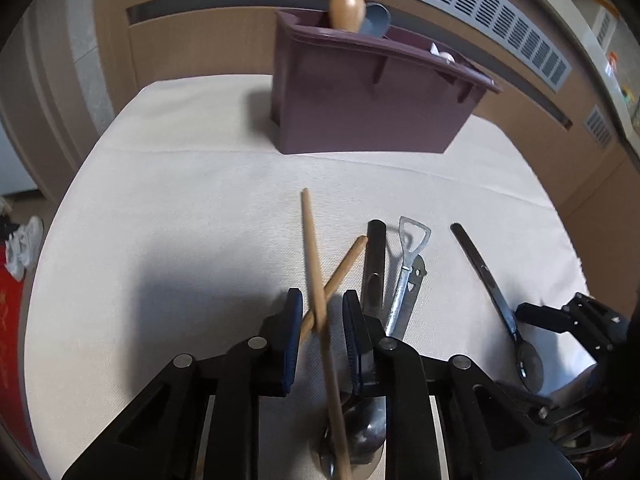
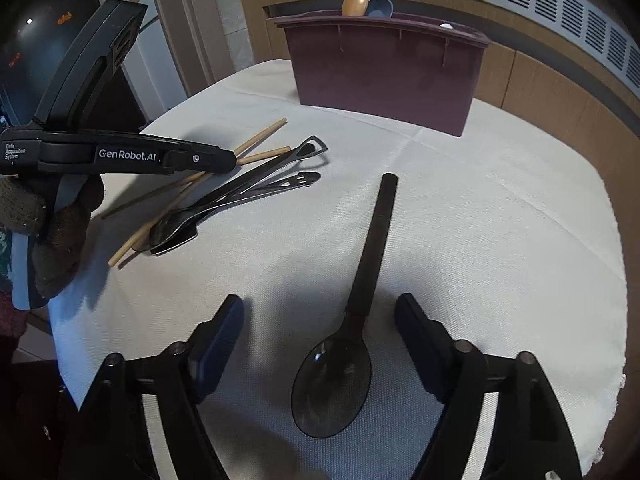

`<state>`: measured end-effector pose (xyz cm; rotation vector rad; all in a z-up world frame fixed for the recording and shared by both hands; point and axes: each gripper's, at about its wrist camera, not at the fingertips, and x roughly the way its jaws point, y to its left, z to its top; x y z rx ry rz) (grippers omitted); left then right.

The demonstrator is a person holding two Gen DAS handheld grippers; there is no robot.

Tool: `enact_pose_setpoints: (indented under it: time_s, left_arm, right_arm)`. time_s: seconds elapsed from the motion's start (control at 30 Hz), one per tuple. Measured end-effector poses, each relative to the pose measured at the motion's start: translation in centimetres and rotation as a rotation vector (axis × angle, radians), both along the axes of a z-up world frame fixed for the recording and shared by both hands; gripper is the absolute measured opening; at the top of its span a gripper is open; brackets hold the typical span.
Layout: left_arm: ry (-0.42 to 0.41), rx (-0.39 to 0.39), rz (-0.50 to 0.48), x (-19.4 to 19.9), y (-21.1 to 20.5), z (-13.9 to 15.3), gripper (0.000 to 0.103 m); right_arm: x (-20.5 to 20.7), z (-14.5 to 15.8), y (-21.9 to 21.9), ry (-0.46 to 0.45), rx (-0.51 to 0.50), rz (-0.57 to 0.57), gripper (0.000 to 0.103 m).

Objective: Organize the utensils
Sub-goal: 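Grasp a wooden chopstick with the left tool while the right tool grasps the black spoon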

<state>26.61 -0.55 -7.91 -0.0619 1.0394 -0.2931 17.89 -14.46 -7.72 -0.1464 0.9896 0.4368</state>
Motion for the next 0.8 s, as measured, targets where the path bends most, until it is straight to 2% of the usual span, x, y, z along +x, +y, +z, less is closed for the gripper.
enact_pose_setpoints:
  time_s: [0.03,0.1,0.17,0.23,0.33,0.47,0.53,0.6,0.7,0.8]
  left_arm:
    - [0.002,0.016,-0.003,0.1,-0.3,-0.1,0.021]
    - [0.001,0.04,-0.004,0.3,-0.8,-0.3,0.021]
    - [0.007,0.058,-0.001,0.3,-1.1,-0.3,0.021]
    - [0.015,0.08,-0.005,0.4,-1.4,-0.3,0.021]
    - [0.034,0.095,-0.004,0.6,-1.5,-0.3,0.021]
    - [0.051,0.049,0.023,0.8,-0.8,-0.3,0.019]
    - [0.028,0.037,0.047,0.6,-0.3,-0.2,0.014]
    - [0.007,-0.015,0.073,-0.1,0.5,0.1,0.01]
    - [-0.047,-0.086,0.12,-1.5,1.8,1.2,0.01]
    - [-0.107,-0.122,0.143,-2.9,2.6,2.6,0.01]
  right_arm:
    - [-0.1,0.1,-0.2,-0.006,0.003,0.0,0.054]
    - [-0.1,0.4,-0.4,-0.013,0.009,-0.006,0.049]
    - [0.0,0.6,-0.8,-0.028,0.005,-0.026,0.047]
    - [-0.1,0.9,-1.2,-0.053,-0.013,-0.043,0.041]
    - [0.0,1.5,-1.7,-0.084,-0.021,-0.064,0.039]
    - [0.6,2.0,-2.2,-0.088,0.003,-0.084,0.039]
    - [1.0,2.0,-2.2,-0.072,0.014,-0.094,0.039]
    - [1.9,1.7,-2.1,-0.051,0.019,-0.104,0.039]
    - [3.0,1.0,-1.4,-0.02,-0.01,-0.112,0.039]
    - [4.4,0.2,-0.7,0.017,-0.038,-0.128,0.038]
